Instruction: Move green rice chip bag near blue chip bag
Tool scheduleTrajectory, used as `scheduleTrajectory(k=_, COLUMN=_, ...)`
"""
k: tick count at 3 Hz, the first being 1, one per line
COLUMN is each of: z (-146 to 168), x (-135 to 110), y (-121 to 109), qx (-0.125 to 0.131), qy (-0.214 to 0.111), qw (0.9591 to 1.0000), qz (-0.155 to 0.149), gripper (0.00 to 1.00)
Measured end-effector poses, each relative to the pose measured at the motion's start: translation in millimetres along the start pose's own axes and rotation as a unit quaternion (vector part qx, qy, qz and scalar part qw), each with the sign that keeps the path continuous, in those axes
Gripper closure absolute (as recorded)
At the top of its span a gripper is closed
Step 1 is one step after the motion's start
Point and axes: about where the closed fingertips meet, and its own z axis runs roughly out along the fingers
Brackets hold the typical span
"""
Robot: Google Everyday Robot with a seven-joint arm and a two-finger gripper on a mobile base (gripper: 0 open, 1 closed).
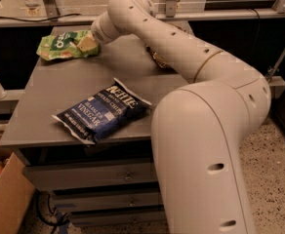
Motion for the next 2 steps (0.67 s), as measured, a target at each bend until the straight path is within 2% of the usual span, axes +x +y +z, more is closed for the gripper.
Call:
scheduleTrajectory(k=1, z=-5.4, x=-4.0, y=1.6, qx=0.003, qy=-0.005, qw=1.0000, qz=-0.001, gripper=0.87)
scheduleTrajectory(k=2, z=-9.0, x=-10.1, y=5.0, qx=0.004, qy=-0.016, qw=0.9999, qz=-0.003, gripper=1.00)
